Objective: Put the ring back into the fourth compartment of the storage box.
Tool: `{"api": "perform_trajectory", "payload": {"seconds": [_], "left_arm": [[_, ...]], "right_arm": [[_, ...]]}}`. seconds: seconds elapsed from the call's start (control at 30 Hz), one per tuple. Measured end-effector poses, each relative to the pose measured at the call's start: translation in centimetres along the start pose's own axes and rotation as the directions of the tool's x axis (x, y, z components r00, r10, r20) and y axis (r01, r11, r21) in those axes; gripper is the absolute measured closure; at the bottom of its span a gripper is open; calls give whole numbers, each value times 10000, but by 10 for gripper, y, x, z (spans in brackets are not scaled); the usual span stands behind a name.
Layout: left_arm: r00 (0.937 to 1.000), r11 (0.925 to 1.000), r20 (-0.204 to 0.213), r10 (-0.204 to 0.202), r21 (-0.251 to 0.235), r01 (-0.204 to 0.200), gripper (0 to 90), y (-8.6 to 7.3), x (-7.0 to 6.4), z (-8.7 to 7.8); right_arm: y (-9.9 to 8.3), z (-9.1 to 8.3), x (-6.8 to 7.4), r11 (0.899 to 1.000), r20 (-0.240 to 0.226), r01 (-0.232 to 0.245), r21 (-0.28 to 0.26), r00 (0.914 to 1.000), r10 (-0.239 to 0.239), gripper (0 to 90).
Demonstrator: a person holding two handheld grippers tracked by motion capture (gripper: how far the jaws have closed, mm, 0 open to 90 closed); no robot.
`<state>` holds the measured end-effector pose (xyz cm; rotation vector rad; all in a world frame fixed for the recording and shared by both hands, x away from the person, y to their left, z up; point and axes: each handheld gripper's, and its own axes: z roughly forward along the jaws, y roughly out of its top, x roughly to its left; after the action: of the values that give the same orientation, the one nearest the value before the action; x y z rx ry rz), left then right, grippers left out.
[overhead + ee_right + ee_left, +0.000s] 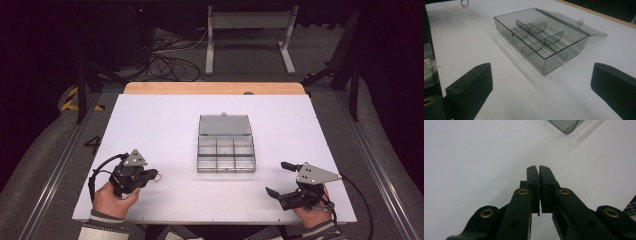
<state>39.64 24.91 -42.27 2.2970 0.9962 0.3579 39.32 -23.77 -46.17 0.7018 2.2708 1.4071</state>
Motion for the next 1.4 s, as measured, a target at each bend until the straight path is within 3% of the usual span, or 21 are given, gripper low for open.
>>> {"api": "perform_trajectory", "payload": {"seconds": [0.47, 1.4], "left_arm": [[9998, 9992, 175, 120, -391, -114, 879, 9, -6, -3], [9924, 9928, 684, 1024, -692, -977, 879, 69, -27, 10]], "right_arm": [[0, 1, 0, 10000, -14, -43, 28, 10000, 43, 44], [-1, 2, 0, 10000, -42, -46, 79, 10000, 46, 45]]}}
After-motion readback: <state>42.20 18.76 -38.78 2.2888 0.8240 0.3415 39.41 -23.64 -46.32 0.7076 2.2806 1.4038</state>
